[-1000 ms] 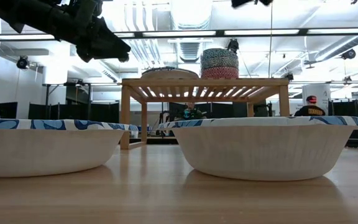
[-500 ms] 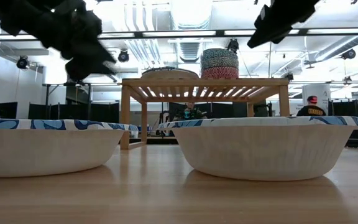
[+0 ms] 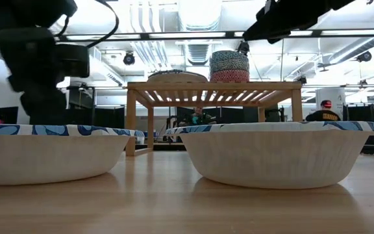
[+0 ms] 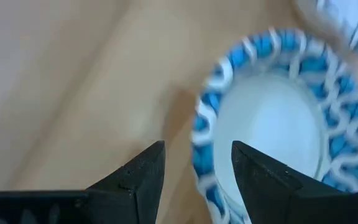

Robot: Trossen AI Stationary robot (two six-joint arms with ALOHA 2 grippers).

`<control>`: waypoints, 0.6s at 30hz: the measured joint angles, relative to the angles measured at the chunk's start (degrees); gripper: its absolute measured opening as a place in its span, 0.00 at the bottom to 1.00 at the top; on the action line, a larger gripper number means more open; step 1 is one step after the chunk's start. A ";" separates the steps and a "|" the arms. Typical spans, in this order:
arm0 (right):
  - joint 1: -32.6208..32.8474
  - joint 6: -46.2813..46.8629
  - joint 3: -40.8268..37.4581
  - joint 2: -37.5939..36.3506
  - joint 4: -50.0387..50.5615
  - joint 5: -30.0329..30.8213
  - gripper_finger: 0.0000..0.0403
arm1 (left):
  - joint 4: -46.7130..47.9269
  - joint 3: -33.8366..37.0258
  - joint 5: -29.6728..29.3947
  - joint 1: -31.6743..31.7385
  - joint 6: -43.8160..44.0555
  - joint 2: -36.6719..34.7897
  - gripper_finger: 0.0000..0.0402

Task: Place and stack bowls onto a shelf
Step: Stack the left white bowl on top of the white bowl on the shelf

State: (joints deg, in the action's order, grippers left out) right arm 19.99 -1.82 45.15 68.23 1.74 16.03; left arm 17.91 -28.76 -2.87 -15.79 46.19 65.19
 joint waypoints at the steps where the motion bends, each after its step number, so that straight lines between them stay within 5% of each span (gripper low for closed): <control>1: 0.00 -0.37 0.00 -0.11 0.00 -0.02 0.15 | -0.18 -0.57 0.00 -1.39 0.00 1.61 0.42; 18: -0.02 0.35 -0.03 -0.16 -0.28 -0.01 0.15 | 13.74 -14.76 -0.22 -5.45 0.85 20.87 0.41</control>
State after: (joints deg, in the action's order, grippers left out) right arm 19.97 -1.48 45.11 68.07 1.46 16.02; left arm 31.65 -43.52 -3.09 -21.24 47.05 86.06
